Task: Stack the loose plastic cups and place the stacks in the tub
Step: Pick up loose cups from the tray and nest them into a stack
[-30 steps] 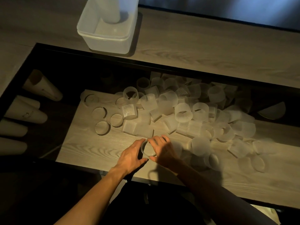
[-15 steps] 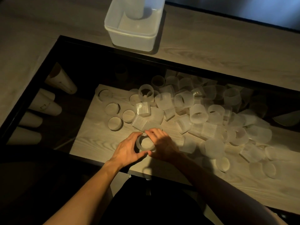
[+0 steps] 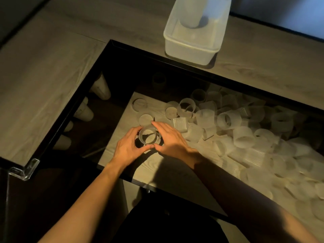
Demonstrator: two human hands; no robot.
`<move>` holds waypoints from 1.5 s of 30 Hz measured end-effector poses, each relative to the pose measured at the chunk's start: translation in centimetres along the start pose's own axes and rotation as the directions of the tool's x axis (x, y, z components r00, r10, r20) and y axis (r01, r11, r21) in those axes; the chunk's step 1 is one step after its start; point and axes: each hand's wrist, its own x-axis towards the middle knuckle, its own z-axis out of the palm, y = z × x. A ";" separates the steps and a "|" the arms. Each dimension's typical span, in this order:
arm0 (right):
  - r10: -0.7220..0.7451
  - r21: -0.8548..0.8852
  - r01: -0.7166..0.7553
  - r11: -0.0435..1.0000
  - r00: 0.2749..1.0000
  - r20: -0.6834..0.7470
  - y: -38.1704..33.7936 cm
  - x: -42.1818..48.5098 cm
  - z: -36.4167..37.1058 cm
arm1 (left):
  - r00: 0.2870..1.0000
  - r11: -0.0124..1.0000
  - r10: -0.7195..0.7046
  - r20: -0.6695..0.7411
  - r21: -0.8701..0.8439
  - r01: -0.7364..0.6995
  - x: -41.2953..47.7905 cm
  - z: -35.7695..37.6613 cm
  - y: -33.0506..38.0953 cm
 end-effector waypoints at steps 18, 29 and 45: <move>0.027 0.042 -0.025 0.999 0.998 -0.051 1.5 3.5 3.3 | 0.998 0.999 -0.016 0.058 -0.029 0.018 3.4 -0.7 -3.1; -0.016 0.023 0.018 1.000 0.996 -0.090 2.2 3.1 4.1 | 0.995 1.000 0.005 0.097 -0.025 -0.002 3.5 0.3 -3.4; -0.117 -0.133 0.113 0.985 0.993 -0.025 1.9 3.4 4.6 | 0.978 0.996 -0.090 0.186 0.036 0.085 2.7 2.1 -4.3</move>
